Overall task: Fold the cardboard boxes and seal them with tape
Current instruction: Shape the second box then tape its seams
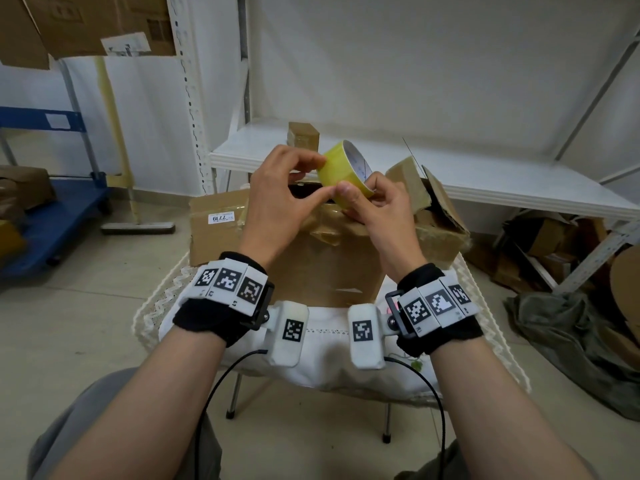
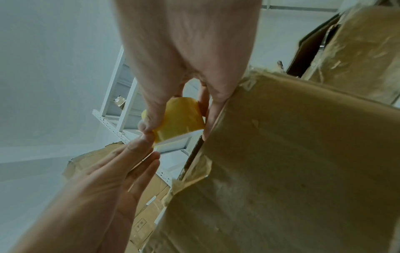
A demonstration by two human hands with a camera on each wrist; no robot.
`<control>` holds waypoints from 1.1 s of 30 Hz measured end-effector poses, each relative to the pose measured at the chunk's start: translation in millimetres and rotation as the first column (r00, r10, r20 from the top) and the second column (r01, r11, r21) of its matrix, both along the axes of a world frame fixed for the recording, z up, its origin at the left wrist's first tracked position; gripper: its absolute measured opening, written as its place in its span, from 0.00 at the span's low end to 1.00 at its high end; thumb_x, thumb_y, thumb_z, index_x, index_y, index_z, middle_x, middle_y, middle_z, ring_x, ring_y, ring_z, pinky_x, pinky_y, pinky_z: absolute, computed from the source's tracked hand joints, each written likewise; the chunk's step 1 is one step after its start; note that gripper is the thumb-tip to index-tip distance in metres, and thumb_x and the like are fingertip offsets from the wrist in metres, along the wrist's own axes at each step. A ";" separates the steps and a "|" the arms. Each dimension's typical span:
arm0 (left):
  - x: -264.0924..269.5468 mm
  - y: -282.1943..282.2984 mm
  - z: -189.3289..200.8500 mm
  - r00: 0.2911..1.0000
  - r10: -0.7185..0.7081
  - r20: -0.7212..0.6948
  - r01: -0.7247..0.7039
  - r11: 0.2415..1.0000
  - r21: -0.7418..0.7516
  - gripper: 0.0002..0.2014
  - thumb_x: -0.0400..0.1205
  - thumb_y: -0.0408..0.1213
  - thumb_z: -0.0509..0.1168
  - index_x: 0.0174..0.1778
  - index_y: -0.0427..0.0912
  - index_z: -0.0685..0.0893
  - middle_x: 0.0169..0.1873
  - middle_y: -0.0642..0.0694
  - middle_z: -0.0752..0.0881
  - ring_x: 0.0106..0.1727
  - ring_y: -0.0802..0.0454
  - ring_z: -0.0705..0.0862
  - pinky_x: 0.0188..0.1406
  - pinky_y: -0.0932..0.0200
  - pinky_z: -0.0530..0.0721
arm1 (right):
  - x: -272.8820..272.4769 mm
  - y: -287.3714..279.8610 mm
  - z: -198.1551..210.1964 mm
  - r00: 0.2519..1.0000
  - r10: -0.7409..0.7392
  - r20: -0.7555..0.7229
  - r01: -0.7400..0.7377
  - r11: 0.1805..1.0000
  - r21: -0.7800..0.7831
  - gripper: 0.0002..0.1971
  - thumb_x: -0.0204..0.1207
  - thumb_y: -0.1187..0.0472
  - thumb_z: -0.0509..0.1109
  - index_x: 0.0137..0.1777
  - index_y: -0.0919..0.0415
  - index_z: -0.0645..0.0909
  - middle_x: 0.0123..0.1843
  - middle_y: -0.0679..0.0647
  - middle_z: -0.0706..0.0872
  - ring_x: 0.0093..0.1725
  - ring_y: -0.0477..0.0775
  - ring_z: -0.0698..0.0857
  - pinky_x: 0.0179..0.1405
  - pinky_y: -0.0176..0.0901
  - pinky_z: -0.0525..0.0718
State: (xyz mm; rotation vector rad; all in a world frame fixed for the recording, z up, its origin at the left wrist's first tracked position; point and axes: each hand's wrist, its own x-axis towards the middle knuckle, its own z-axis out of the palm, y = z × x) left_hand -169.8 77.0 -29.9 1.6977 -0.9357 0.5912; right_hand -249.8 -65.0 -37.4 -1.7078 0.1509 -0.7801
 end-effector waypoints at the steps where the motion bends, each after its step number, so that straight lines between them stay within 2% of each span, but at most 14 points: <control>1: 1.0 0.1 0.1 1.000 0.001 0.008 -0.001 1.000 0.027 0.19 0.76 0.45 0.78 0.59 0.42 0.85 0.56 0.47 0.83 0.57 0.56 0.84 0.60 0.62 0.86 | 0.4 -0.5 -0.3 1.000 -0.004 0.001 0.004 1.000 -0.006 0.20 0.74 0.46 0.80 0.38 0.62 0.78 0.61 0.65 0.76 0.53 0.67 0.89 0.56 0.65 0.90; 4: 1.8 -1.6 -1.2 0.998 0.038 0.048 -0.041 0.997 0.067 0.18 0.77 0.42 0.77 0.60 0.43 0.84 0.56 0.50 0.82 0.58 0.58 0.82 0.62 0.62 0.84 | 4.1 -2.0 -3.5 1.000 -0.024 -0.001 0.023 0.999 -0.021 0.25 0.73 0.44 0.80 0.41 0.66 0.78 0.54 0.57 0.77 0.55 0.70 0.86 0.56 0.67 0.88; 7: 1.2 -4.8 -4.2 0.995 0.070 0.074 -0.076 0.993 0.088 0.16 0.80 0.39 0.75 0.61 0.42 0.82 0.58 0.48 0.81 0.59 0.58 0.80 0.62 0.60 0.84 | 6.4 -2.2 -5.7 0.999 -0.040 0.002 0.040 0.999 -0.033 0.26 0.72 0.41 0.79 0.41 0.66 0.78 0.51 0.53 0.77 0.55 0.69 0.85 0.55 0.68 0.88; 10: -0.7 -8.4 -7.4 0.992 0.094 0.084 -0.102 0.991 0.092 0.15 0.81 0.37 0.72 0.63 0.41 0.81 0.59 0.47 0.81 0.60 0.56 0.80 0.62 0.56 0.84 | 10.6 -2.7 -8.1 0.996 -0.090 -0.015 0.089 0.995 -0.046 0.30 0.64 0.29 0.77 0.39 0.58 0.78 0.57 0.59 0.76 0.58 0.65 0.84 0.57 0.64 0.88; 12: -1.8 -10.7 -8.8 0.993 0.097 0.073 -0.104 0.991 0.086 0.15 0.82 0.37 0.71 0.64 0.41 0.80 0.60 0.47 0.80 0.61 0.57 0.79 0.63 0.57 0.83 | 12.3 -3.4 -9.5 0.994 -0.109 -0.023 0.108 0.993 -0.053 0.32 0.61 0.24 0.76 0.37 0.55 0.77 0.58 0.62 0.76 0.59 0.66 0.83 0.59 0.64 0.88; 17: 0.5 -11.1 -10.5 0.997 0.064 0.038 -0.067 0.993 0.092 0.20 0.82 0.35 0.71 0.68 0.41 0.77 0.60 0.48 0.78 0.60 0.60 0.77 0.66 0.61 0.81 | 12.7 -5.4 -10.8 0.994 -0.103 -0.028 0.101 0.993 -0.066 0.34 0.60 0.22 0.75 0.36 0.56 0.77 0.58 0.62 0.75 0.60 0.66 0.82 0.59 0.64 0.88; 20: 3.5 -8.7 -9.4 0.999 0.033 0.004 -0.033 0.995 0.094 0.20 0.81 0.35 0.72 0.69 0.41 0.77 0.58 0.47 0.78 0.58 0.58 0.79 0.64 0.55 0.83 | 13.9 -6.3 -12.6 0.995 -0.096 -0.033 0.092 0.992 -0.087 0.33 0.63 0.25 0.75 0.37 0.58 0.77 0.58 0.62 0.75 0.58 0.66 0.83 0.57 0.65 0.88; 23: 2.4 -8.8 -9.0 1.000 0.027 -0.006 -0.026 0.994 0.103 0.19 0.82 0.36 0.70 0.69 0.43 0.78 0.51 0.47 0.80 0.53 0.55 0.81 0.60 0.51 0.85 | 15.9 -5.7 -13.4 0.996 -0.085 -0.025 0.083 0.994 -0.077 0.34 0.64 0.25 0.75 0.38 0.59 0.77 0.58 0.64 0.76 0.58 0.67 0.84 0.56 0.66 0.88; 25: 1.1 -9.4 -8.9 0.999 0.051 -0.002 -0.051 0.994 0.097 0.19 0.83 0.38 0.71 0.70 0.43 0.79 0.51 0.48 0.80 0.52 0.55 0.81 0.58 0.53 0.85 | 16.7 -5.6 -13.1 0.996 -0.087 -0.022 0.085 0.995 -0.059 0.35 0.63 0.24 0.75 0.38 0.59 0.77 0.57 0.64 0.77 0.59 0.68 0.84 0.56 0.67 0.88; 29: 1.2 -8.1 -5.7 0.996 0.072 -0.059 -0.071 0.997 0.024 0.20 0.79 0.44 0.75 0.66 0.44 0.85 0.57 0.51 0.78 0.56 0.57 0.82 0.58 0.62 0.86 | 14.3 -6.7 -12.5 0.995 -0.094 -0.019 0.093 0.995 -0.044 0.35 0.59 0.22 0.75 0.39 0.57 0.78 0.59 0.59 0.75 0.60 0.67 0.84 0.58 0.64 0.88; 33: -1.2 -6.4 -3.3 0.994 0.088 -0.064 -0.090 0.996 -0.023 0.18 0.76 0.45 0.78 0.60 0.44 0.88 0.56 0.50 0.83 0.55 0.58 0.84 0.56 0.68 0.85 | 14.4 -6.4 -12.0 0.995 -0.099 -0.023 0.097 0.994 -0.052 0.33 0.58 0.21 0.75 0.36 0.52 0.76 0.60 0.62 0.75 0.58 0.68 0.86 0.57 0.64 0.89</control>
